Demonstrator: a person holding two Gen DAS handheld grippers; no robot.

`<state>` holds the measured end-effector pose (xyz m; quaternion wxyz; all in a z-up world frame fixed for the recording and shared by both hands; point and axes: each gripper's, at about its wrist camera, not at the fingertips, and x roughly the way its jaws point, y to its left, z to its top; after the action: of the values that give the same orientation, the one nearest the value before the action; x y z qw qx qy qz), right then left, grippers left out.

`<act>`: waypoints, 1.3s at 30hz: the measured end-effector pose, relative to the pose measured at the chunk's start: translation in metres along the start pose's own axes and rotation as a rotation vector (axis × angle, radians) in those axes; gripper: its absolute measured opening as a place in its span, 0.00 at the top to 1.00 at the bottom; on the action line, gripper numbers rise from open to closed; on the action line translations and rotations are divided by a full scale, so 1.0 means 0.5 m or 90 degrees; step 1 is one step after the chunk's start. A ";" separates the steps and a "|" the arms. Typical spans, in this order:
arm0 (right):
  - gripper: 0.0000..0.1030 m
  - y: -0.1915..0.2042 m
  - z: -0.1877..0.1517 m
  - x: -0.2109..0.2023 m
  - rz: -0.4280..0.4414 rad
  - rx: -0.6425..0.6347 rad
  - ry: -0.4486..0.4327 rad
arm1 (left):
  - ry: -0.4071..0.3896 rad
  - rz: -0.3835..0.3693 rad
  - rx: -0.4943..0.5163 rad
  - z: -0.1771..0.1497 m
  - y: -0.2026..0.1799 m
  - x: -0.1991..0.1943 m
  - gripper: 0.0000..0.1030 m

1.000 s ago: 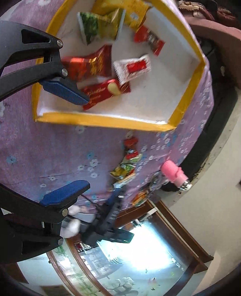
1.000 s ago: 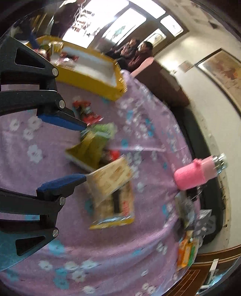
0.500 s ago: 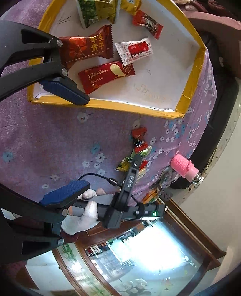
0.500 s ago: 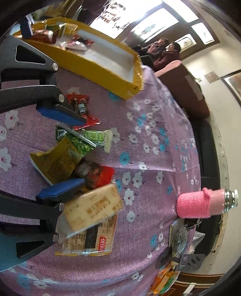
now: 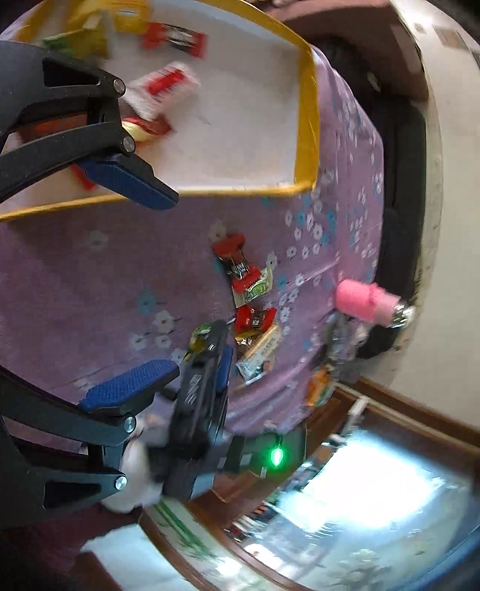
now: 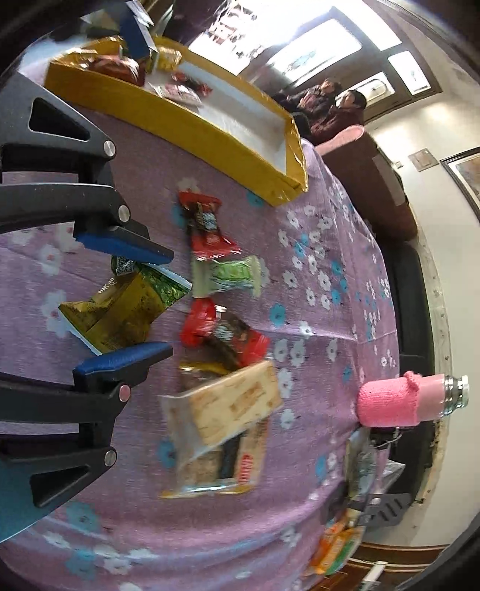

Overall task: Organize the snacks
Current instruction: 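Grasp the yellow-green snack packet with the right tool while the left tool returns to the pile, then grasp the red candy packet with the left tool while the right tool lifts the yellow-green packet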

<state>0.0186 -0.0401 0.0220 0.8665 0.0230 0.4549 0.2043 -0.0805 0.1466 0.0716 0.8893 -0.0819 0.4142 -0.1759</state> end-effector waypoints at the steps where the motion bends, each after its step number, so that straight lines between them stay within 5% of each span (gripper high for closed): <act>1: 0.56 -0.006 -0.005 -0.004 0.009 0.002 0.000 | 0.020 0.006 0.016 0.019 -0.006 0.028 0.19; 4: 0.56 -0.028 -0.013 -0.016 0.018 0.013 -0.005 | 0.071 0.010 0.049 0.061 -0.019 0.100 0.19; 7: 0.55 -0.050 -0.018 -0.022 0.011 0.024 -0.008 | 0.120 0.005 0.078 0.093 -0.030 0.165 0.40; 12: 0.54 -0.080 -0.023 -0.024 0.038 0.053 0.000 | 0.157 0.075 0.145 0.114 -0.036 0.238 0.41; 19: 0.50 -0.084 -0.024 -0.023 0.057 0.051 0.009 | 0.207 0.100 0.203 0.106 -0.058 0.281 0.42; 21: 0.48 -0.081 -0.024 -0.024 0.060 0.044 0.016 | 0.201 0.091 0.219 0.101 -0.073 0.273 0.67; 26: 0.32 -0.053 -0.029 -0.024 0.055 -0.016 0.039 | 0.192 0.083 0.221 0.082 -0.083 0.258 0.68; 34: 0.28 -0.019 -0.046 -0.024 0.032 -0.104 0.060 | 0.175 0.095 0.235 0.081 -0.091 0.263 0.68; 36: 0.26 -0.010 -0.050 -0.023 0.026 -0.122 0.062 | 0.173 0.093 0.232 0.079 -0.093 0.260 0.83; 39: 0.19 0.002 -0.055 -0.019 0.018 -0.153 0.068 | 0.157 0.089 0.221 0.076 -0.094 0.241 0.83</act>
<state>-0.0087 -0.0466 0.0135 0.8347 -0.0853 0.4720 0.2706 0.0089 0.0573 0.0242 0.8426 0.1233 0.4882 -0.1912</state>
